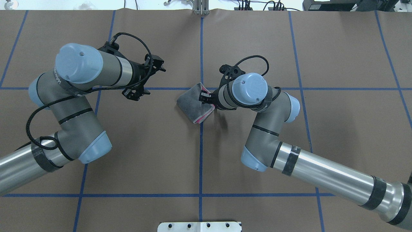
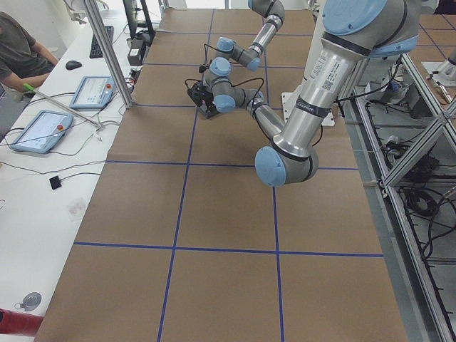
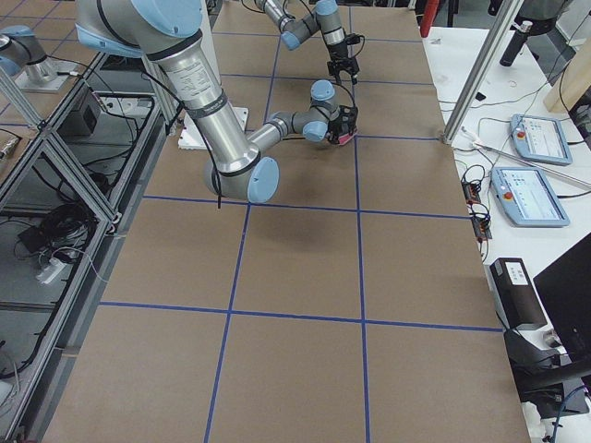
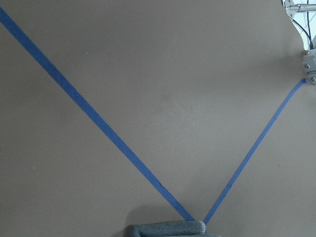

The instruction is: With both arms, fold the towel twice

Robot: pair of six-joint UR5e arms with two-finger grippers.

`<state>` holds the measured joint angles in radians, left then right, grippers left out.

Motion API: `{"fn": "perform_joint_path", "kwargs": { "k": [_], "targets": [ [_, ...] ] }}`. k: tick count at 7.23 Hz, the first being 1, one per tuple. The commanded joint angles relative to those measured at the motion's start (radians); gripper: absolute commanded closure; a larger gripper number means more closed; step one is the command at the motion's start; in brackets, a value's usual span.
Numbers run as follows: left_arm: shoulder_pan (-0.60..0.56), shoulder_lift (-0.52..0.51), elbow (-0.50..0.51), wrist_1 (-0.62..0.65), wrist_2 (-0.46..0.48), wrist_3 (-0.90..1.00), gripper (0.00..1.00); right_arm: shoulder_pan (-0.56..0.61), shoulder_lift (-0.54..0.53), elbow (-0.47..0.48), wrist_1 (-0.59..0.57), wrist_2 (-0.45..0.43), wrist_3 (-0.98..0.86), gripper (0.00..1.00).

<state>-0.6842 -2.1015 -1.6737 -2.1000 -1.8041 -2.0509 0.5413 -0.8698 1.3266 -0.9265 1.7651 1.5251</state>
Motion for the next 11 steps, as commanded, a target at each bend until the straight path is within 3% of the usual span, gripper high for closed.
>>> {"fn": "perform_joint_path", "kwargs": {
  "k": [1, 5, 8, 11],
  "targets": [
    [0.0, 0.0, 0.0, 0.001, 0.0, 0.0, 0.0, -0.003, 0.002, 0.003, 0.0, -0.001, 0.001, 0.45],
    [0.002, -0.003, 0.0, 0.002, 0.0, 0.0, 0.0, -0.006, 0.0, 0.011, 0.0, -0.003, 0.004, 0.52],
    [0.002, -0.005, 0.0, 0.002, 0.0, 0.0, 0.0, -0.01, -0.005, 0.013, 0.0, -0.003, 0.006, 0.71],
    [0.003, -0.011, 0.002, 0.003, 0.0, -0.003, 0.0, -0.011, -0.009, 0.022, 0.002, -0.003, 0.006, 0.71]
  ]
}}
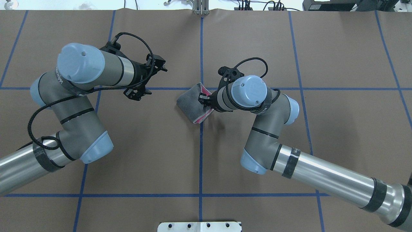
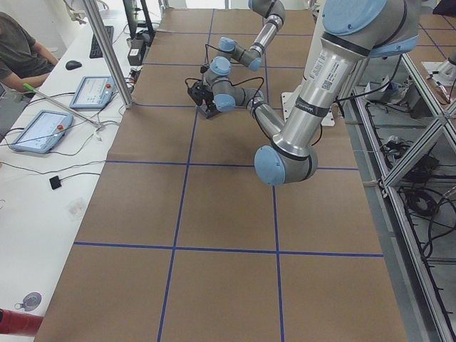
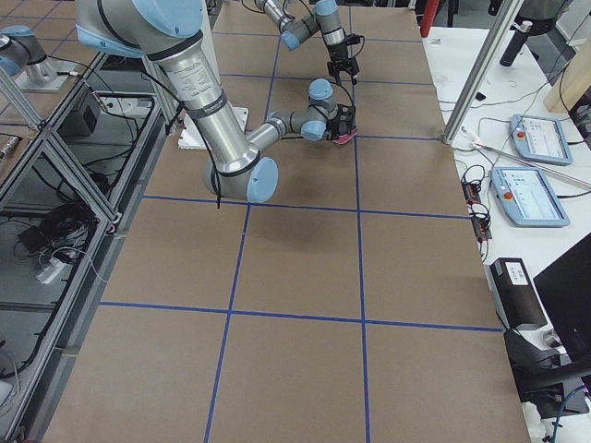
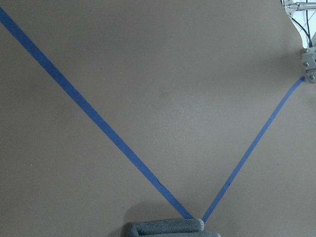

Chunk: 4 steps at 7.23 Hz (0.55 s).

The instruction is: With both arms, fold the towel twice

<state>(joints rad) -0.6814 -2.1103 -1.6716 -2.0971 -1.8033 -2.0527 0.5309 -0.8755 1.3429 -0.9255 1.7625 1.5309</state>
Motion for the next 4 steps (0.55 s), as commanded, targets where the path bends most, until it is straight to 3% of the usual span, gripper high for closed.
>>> {"fn": "perform_joint_path", "kwargs": {
  "k": [1, 2, 4],
  "targets": [
    [0.0, -0.003, 0.0, 0.006, 0.001, -0.001, 0.0, 0.0, -0.005, 0.01, -0.001, 0.0, 0.0, 0.79],
    [-0.001, -0.004, 0.0, 0.006, 0.001, -0.003, 0.0, 0.0, -0.007, 0.012, -0.001, -0.002, 0.0, 1.0],
    [-0.001, -0.017, 0.003, 0.008, 0.001, -0.006, 0.0, -0.006, -0.013, 0.013, -0.001, -0.009, -0.002, 1.0]
  ]
}}
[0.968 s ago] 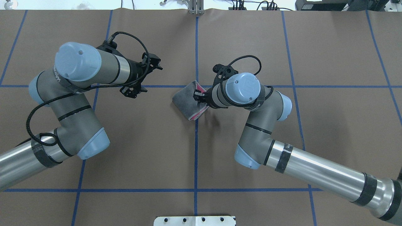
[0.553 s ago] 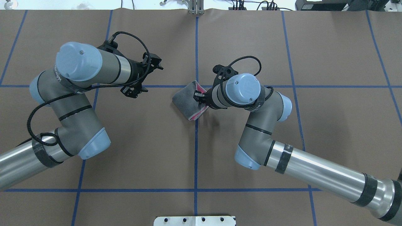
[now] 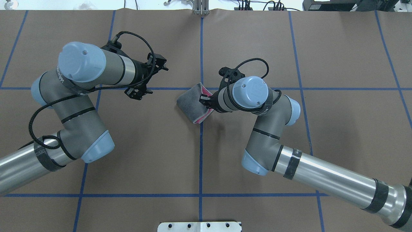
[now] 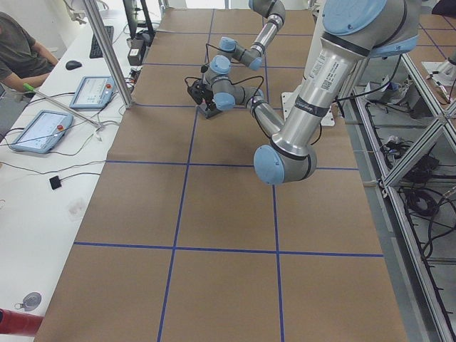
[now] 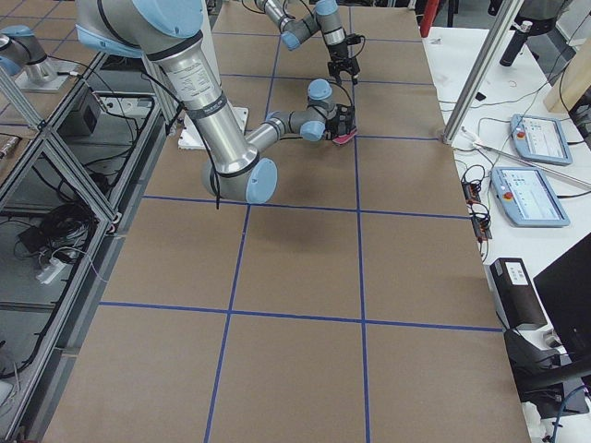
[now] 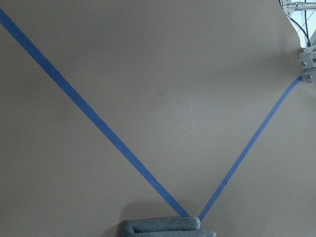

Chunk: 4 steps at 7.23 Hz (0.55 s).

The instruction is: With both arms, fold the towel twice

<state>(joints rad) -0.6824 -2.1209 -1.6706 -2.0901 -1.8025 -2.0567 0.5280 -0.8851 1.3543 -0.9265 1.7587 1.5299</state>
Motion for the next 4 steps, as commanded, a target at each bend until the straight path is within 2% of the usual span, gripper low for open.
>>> {"fn": "perform_joint_path", "kwargs": {
  "k": [1, 2, 4],
  "targets": [
    [0.0, -0.008, 0.003, 0.001, 0.0, -0.003, 0.0, -0.003, 0.0, 0.005, 0.0, -0.008, -0.002, 1.0],
    [0.001, -0.01, 0.005, 0.001, 0.0, -0.007, 0.0, -0.002, -0.006, 0.035, -0.002, -0.007, -0.002, 1.0],
    [0.003, -0.01, 0.008, 0.001, 0.0, -0.007, 0.0, 0.009, -0.006, 0.037, 0.0, -0.004, -0.004, 1.0]
  ]
}}
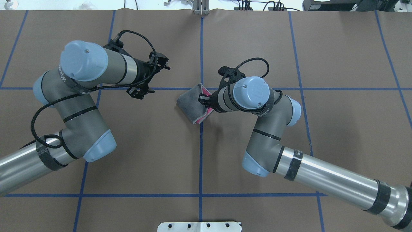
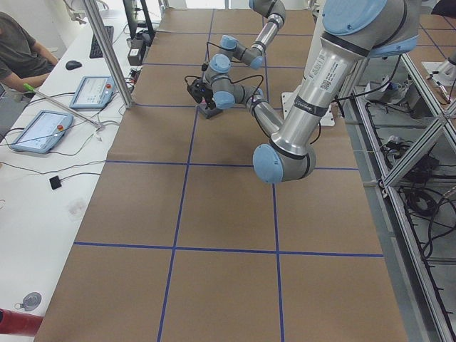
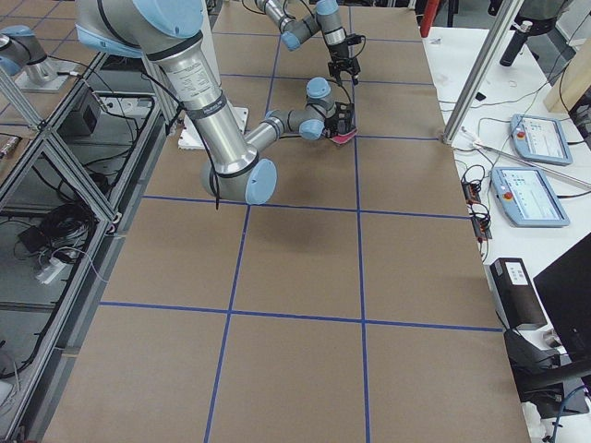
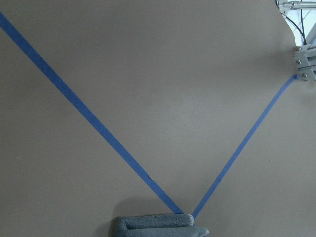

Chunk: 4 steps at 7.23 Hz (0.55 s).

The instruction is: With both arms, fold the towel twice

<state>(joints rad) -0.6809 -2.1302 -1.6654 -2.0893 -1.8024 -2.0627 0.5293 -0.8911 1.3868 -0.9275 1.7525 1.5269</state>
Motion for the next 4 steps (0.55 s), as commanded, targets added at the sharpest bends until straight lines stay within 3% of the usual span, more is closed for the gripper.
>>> {"fn": "perform_joint_path", "kwargs": {
  "k": [1, 4],
  "targets": [
    [0.001, -0.001, 0.003, 0.0, 0.0, 0.0, 0.0, 0.018, 0.0, 0.005, 0.0, 0.004, -0.002, 1.0],
    [0.001, -0.001, 0.004, 0.0, 0.002, -0.002, 0.0, 0.044, -0.003, 0.005, -0.005, 0.019, -0.027, 1.0]
  ]
}}
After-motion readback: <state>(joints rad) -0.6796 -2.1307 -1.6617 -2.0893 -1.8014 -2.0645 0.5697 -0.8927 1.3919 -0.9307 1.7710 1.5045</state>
